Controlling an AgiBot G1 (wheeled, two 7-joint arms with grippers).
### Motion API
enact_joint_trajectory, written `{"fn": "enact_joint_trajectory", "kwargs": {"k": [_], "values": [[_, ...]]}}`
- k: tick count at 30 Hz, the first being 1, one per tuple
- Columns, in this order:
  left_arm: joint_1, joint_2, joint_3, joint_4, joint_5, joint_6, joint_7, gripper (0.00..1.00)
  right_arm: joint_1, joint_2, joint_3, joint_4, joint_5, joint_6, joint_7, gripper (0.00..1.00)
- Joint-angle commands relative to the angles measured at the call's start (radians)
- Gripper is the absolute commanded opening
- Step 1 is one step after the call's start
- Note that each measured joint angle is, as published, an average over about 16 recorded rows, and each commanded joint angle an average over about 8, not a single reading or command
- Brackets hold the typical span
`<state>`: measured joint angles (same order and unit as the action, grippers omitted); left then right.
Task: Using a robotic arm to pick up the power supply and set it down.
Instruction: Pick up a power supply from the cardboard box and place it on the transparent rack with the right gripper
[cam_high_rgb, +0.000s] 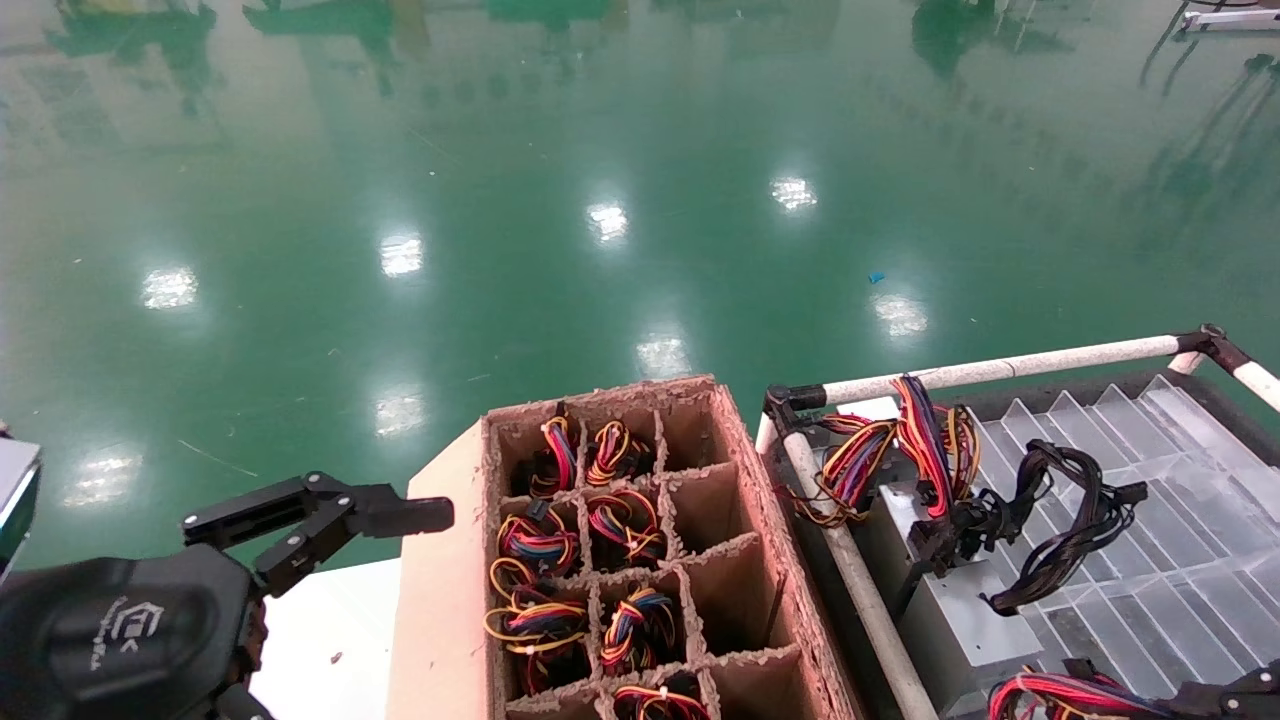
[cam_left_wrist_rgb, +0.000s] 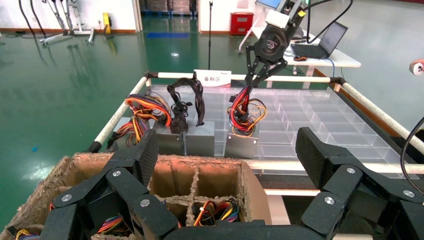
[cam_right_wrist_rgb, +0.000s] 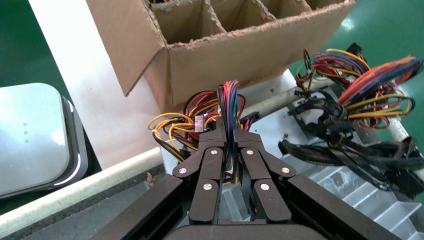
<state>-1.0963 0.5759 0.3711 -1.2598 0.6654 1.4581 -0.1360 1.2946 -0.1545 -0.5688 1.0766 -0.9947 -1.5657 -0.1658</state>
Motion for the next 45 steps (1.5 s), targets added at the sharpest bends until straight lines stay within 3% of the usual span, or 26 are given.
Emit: {"fn": "enact_joint_trajectory", "kwargs": {"k": [1, 21, 41, 45], "values": [[0.0, 0.0, 0.0, 0.0, 0.0, 0.0, 0.0, 1.0, 0.003, -0.002, -0.004, -0.013, -0.005, -0.002, -0.005, 0.0], [0.0, 0.0, 0.0, 0.0, 0.0, 0.0, 0.0, 1.0, 0.059, -0.06, -0.055, -0.107, -0.056, -0.006, -0.05, 0.0], [0.0, 0.0, 0.0, 0.0, 0.0, 0.0, 0.0, 1.0, 0.133, -0.074, -0.124, -0.095, -0.068, -0.008, -0.041, 0.0], [0.0, 0.0, 0.0, 0.0, 0.0, 0.0, 0.0, 1.0, 0.141, -0.071, -0.137, -0.103, -0.069, -0.007, -0.047, 0.04]]}}
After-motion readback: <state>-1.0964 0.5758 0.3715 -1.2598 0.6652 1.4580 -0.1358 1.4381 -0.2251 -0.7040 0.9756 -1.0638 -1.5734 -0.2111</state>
